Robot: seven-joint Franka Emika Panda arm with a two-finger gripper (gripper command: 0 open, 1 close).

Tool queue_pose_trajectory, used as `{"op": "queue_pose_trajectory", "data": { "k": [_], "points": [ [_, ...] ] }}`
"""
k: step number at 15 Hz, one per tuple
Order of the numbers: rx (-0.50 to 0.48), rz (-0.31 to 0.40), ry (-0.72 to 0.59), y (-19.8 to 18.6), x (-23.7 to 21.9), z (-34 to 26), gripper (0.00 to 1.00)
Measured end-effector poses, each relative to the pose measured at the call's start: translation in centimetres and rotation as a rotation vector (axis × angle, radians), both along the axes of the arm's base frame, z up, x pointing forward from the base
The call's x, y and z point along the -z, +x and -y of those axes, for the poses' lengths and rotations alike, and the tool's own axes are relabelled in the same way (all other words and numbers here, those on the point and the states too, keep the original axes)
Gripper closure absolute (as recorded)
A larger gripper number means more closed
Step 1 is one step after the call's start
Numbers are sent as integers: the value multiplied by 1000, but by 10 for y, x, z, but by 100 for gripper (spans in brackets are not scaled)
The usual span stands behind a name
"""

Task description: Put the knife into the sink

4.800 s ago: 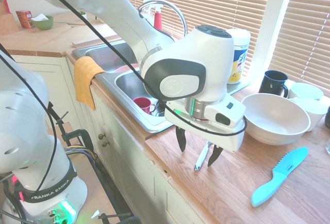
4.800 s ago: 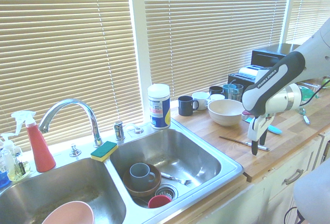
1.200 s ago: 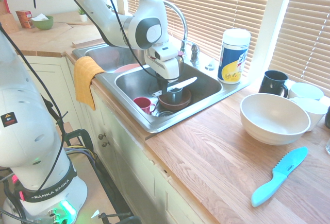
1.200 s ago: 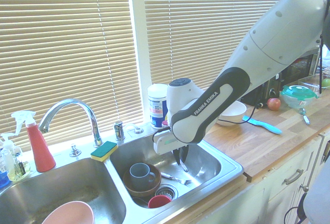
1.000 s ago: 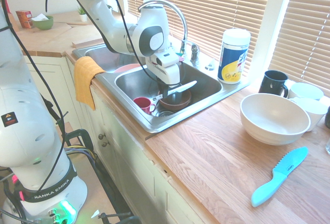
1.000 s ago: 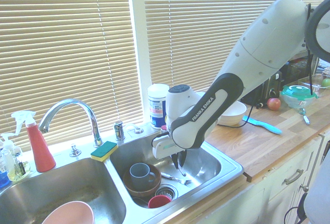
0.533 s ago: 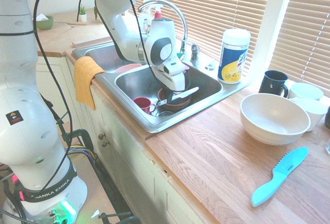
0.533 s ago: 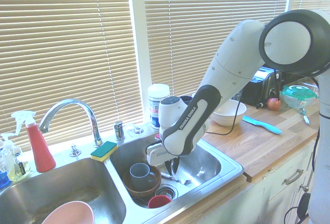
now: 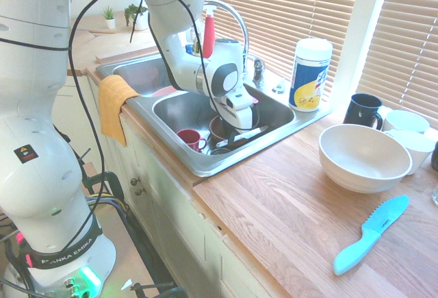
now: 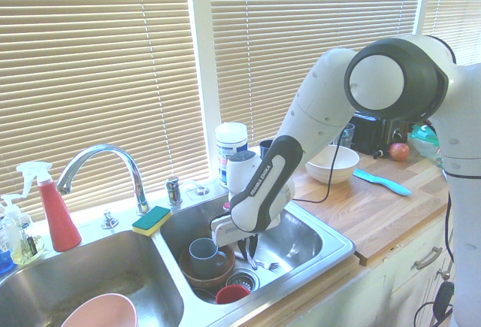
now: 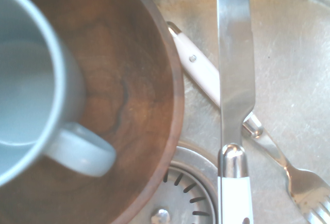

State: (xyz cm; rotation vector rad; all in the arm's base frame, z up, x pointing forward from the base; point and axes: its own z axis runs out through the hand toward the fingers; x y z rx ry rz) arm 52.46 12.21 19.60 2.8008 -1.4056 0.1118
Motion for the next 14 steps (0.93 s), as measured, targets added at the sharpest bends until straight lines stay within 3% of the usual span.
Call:
{"op": "queue_pose_trajectory", "data": {
  "k": [9, 10, 14],
  "points": [
    [13, -34, 12, 2, 42, 3, 100],
    [17, -32, 17, 3, 42, 2, 0],
    [22, -28, 30, 7, 39, 4, 0]
  ]
}}
